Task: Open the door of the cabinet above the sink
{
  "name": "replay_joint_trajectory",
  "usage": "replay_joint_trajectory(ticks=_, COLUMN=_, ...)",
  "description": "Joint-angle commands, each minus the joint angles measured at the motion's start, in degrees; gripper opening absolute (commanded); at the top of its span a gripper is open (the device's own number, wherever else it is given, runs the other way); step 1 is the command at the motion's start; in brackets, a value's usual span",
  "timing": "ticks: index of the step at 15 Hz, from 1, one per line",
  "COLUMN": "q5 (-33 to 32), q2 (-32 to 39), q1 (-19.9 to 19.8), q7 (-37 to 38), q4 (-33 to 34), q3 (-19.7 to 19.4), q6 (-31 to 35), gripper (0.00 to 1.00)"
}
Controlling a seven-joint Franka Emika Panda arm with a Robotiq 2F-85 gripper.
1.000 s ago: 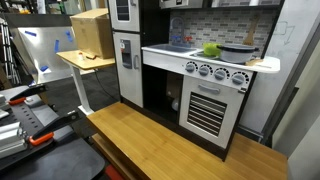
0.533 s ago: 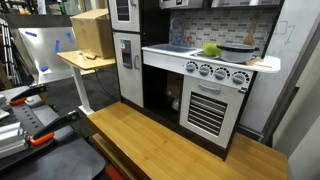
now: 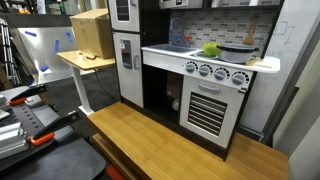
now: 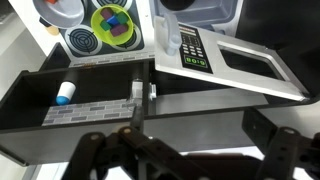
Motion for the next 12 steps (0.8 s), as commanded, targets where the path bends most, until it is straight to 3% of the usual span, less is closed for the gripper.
replay_joint_trajectory(ticks=1, q5=3.04, q2=10.48, q1=-2.66, q7=-1.44, q4=13.79, q3=1.62, q6=-7.00, gripper=1.00)
replay_joint_trajectory(ticks=7, q5=-1.14, q2=23.74, q1=-2.16, q7=2.80, q4=29.39, q3=1.60, q6=-14.54, gripper=1.00)
replay_joint_trajectory(ticks=12, q5=-5.22, q2=27.54, q1=-0.38, q7=4.59, q4=34.92, q3=-0.46, q6=-21.04, gripper=1.00)
